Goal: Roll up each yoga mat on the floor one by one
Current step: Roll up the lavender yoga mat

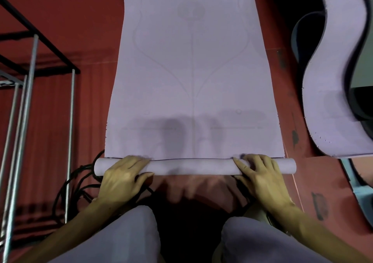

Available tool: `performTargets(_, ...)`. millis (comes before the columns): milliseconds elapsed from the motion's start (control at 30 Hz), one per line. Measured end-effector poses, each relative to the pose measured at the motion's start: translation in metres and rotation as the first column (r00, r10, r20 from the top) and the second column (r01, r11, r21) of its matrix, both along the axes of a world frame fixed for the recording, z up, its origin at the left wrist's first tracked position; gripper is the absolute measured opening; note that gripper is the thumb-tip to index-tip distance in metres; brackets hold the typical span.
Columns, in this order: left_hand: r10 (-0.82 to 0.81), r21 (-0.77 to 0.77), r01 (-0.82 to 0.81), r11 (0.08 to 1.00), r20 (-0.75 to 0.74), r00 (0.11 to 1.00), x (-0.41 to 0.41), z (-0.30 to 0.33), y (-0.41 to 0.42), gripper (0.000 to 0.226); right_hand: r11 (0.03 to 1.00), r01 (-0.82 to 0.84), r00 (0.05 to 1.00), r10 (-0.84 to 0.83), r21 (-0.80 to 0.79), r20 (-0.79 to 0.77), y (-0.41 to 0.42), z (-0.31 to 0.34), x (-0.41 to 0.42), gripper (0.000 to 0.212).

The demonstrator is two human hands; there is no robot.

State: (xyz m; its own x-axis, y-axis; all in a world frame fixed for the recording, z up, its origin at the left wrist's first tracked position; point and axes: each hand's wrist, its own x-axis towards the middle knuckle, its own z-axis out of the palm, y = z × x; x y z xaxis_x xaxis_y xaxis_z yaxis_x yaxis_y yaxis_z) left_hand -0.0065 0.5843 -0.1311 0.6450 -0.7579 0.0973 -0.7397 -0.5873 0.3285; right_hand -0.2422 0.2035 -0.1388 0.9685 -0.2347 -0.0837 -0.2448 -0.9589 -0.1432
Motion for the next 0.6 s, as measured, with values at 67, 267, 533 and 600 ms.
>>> performTargets(67,-0.037,-0.017,0.037,0.999,-0.002,0.999,0.002,-0.004,0.004,0.045,1.000,-0.024,0.999,0.024,-0.003,0.023,-0.003,0.000,0.004,0.049)
performTargets(267,-0.052,-0.002,0.052,0.999,-0.093,0.994,0.025,0.010,-0.003,0.050,0.991,0.003,0.998,-0.011,0.137,0.059,-0.013,0.009,0.015,0.041)
performTargets(533,-0.034,0.128,0.080,0.989,-0.330,0.944,0.008,0.014,0.002,0.049,0.948,0.041,0.997,-0.016,0.315,-0.080,-0.015,0.010,-0.025,0.034)
performTargets(600,0.012,0.153,0.038,0.987,-0.313,0.950,0.009,0.014,0.000,0.046,0.930,0.119,0.991,-0.087,0.349,-0.105,-0.014,0.011,-0.021,0.031)
